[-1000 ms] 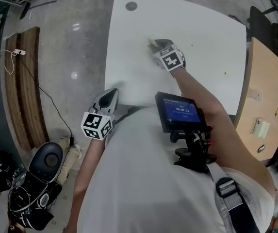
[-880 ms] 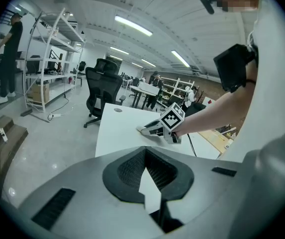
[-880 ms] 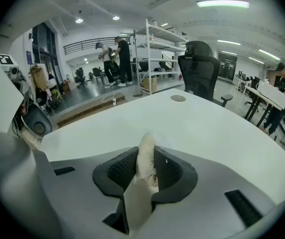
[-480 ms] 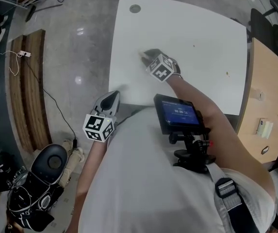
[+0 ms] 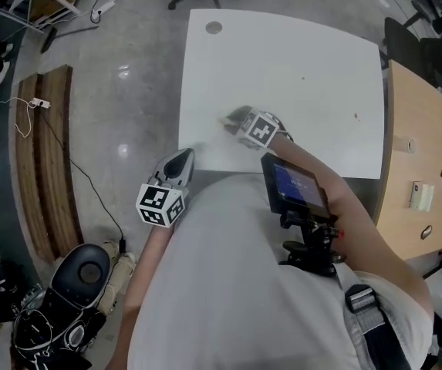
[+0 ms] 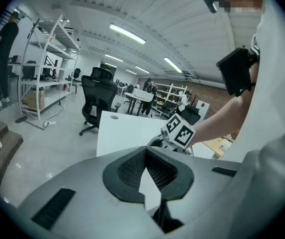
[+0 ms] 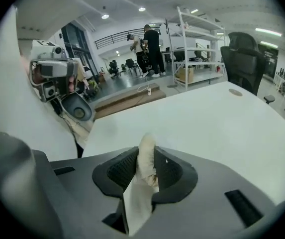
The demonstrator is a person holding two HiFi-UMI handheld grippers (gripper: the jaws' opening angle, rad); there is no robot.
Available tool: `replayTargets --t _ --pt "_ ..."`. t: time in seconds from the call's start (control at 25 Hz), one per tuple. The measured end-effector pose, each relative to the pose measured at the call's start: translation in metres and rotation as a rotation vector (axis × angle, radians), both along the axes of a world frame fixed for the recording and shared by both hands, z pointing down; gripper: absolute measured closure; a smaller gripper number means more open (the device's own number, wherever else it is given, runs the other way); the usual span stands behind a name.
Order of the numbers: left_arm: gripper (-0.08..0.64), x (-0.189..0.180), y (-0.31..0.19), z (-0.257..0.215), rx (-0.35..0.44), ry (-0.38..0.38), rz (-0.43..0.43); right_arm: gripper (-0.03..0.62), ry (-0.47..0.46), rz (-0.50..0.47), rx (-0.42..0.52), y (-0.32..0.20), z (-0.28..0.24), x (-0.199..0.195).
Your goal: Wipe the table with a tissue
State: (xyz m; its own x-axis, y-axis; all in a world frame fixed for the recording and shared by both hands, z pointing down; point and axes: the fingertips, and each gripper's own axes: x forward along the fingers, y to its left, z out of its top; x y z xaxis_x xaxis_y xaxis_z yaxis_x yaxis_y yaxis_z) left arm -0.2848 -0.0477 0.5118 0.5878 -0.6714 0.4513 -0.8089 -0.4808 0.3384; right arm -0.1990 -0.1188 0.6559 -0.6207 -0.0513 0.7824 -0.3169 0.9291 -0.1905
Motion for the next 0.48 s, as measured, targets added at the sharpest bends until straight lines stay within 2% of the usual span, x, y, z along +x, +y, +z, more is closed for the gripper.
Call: replayTargets --t 0.08,0.16,0.32,0.48 --pt "0.555 -0.002 0.000 0.000 0.007 0.012 0.011 0.495 -0.019 -0.020 -0.063 0.015 -0.006 0.002" --pt "0.555 -0.002 -0.001 0.001 0.015 0.023 0.026 0.495 -0.068 0.003 -0.093 0.022 -0.014 0.006" --pt "0.555 0.000 -0.001 0.002 0.027 0.043 0.077 0.495 -0.171 0.180 -0.111 0.016 -0.036 0.025" --pt "0.555 0.008 0.002 0.003 0.033 0.069 0.152 0.495 -0.191 0.378 -0.053 0.007 -0.054 0.058"
